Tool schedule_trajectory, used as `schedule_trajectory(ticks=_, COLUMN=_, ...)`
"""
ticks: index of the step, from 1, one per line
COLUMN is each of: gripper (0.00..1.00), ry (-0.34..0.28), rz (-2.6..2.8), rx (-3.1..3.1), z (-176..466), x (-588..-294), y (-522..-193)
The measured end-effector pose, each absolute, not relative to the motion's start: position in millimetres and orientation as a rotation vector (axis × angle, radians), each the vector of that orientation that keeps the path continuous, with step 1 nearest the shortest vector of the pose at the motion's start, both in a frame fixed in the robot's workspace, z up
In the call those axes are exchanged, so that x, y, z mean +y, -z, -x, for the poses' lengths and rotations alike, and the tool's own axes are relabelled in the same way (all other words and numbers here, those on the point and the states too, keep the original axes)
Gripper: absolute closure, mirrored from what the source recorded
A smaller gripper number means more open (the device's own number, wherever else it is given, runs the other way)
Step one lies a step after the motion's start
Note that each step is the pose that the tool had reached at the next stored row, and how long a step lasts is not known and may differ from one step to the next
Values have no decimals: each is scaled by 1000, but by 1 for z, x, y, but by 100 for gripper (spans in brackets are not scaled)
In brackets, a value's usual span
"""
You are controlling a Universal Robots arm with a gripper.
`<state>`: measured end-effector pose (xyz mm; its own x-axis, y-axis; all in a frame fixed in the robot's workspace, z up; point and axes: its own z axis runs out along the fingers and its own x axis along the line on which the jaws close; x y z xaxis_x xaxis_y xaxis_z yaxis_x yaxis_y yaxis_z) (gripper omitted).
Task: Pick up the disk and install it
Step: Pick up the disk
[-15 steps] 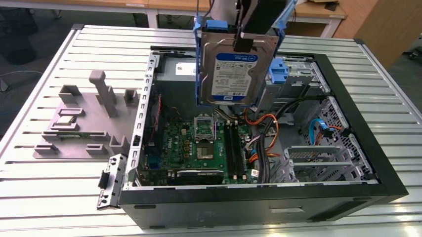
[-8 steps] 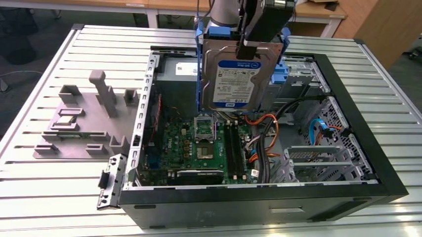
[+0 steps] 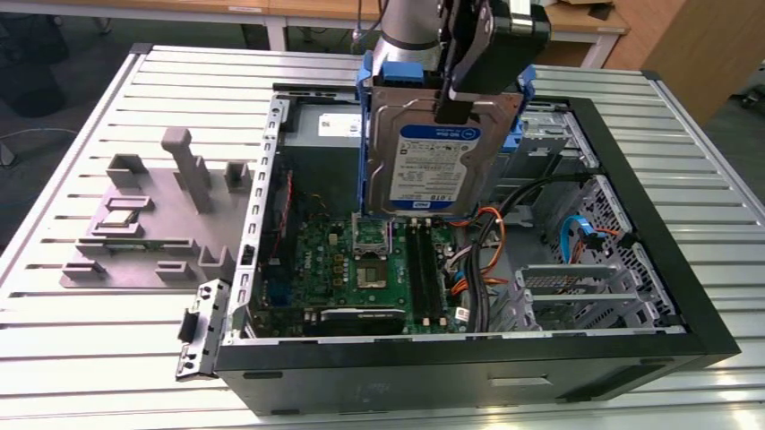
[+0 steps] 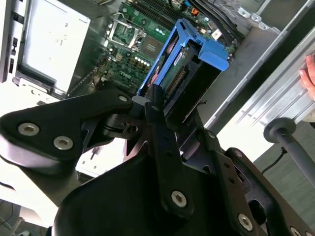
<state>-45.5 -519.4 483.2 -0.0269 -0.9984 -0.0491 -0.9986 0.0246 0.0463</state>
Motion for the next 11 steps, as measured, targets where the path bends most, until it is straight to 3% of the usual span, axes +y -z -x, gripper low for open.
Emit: schedule_trajectory(ticks=11, gripper=65, ry=-106, rz=2189, rx=2246, z=42, x=-542, y=-483)
